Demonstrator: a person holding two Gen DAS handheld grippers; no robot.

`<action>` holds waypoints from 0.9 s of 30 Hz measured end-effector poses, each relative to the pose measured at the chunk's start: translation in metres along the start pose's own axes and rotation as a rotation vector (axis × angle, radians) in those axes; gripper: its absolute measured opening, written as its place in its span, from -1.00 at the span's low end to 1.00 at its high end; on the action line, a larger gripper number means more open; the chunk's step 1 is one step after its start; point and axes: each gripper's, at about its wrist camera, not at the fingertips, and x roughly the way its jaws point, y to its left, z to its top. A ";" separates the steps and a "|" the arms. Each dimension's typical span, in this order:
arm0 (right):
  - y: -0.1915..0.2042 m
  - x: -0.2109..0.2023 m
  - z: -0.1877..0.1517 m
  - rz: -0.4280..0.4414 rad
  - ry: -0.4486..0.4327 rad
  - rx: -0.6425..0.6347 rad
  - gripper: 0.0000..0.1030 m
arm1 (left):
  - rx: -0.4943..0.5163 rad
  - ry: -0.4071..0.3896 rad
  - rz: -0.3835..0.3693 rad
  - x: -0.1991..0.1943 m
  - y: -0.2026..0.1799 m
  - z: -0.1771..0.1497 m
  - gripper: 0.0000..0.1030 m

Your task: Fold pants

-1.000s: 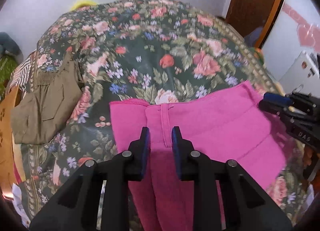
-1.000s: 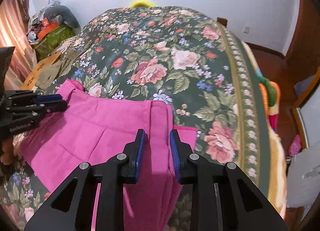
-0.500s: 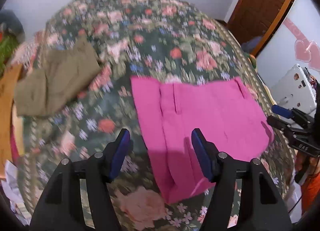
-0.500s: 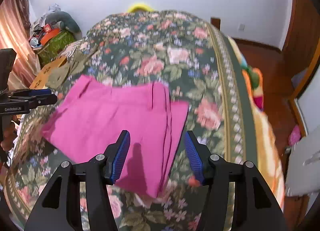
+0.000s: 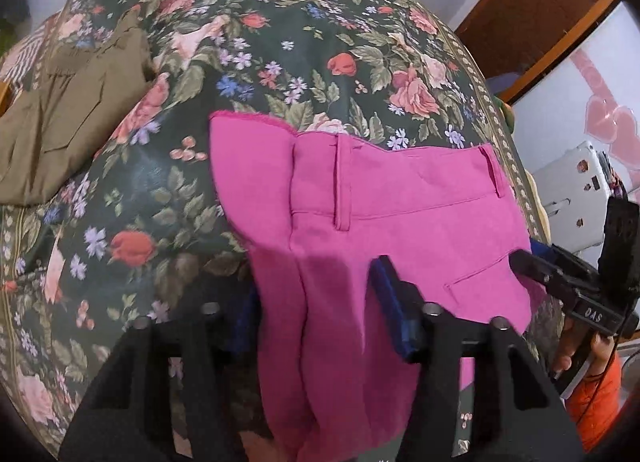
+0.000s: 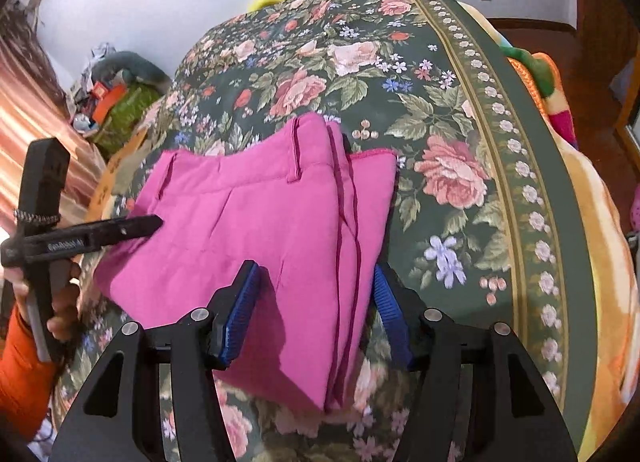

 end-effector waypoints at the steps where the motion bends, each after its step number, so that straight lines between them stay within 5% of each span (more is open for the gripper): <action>1: -0.001 0.002 0.001 0.002 -0.006 0.003 0.00 | 0.001 -0.001 -0.002 0.001 -0.001 0.001 -0.14; 9: 0.012 0.003 0.009 -0.008 -0.044 -0.037 -0.74 | 0.008 -0.038 0.014 -0.004 -0.005 -0.001 -0.55; 18: 0.045 -0.030 0.024 -0.039 -0.131 -0.120 -0.83 | 0.115 -0.183 0.107 -0.055 -0.027 -0.005 -0.65; 27: 0.112 -0.052 0.063 -0.018 -0.229 -0.221 -0.83 | 0.107 -0.370 0.155 -0.140 0.005 0.010 -0.65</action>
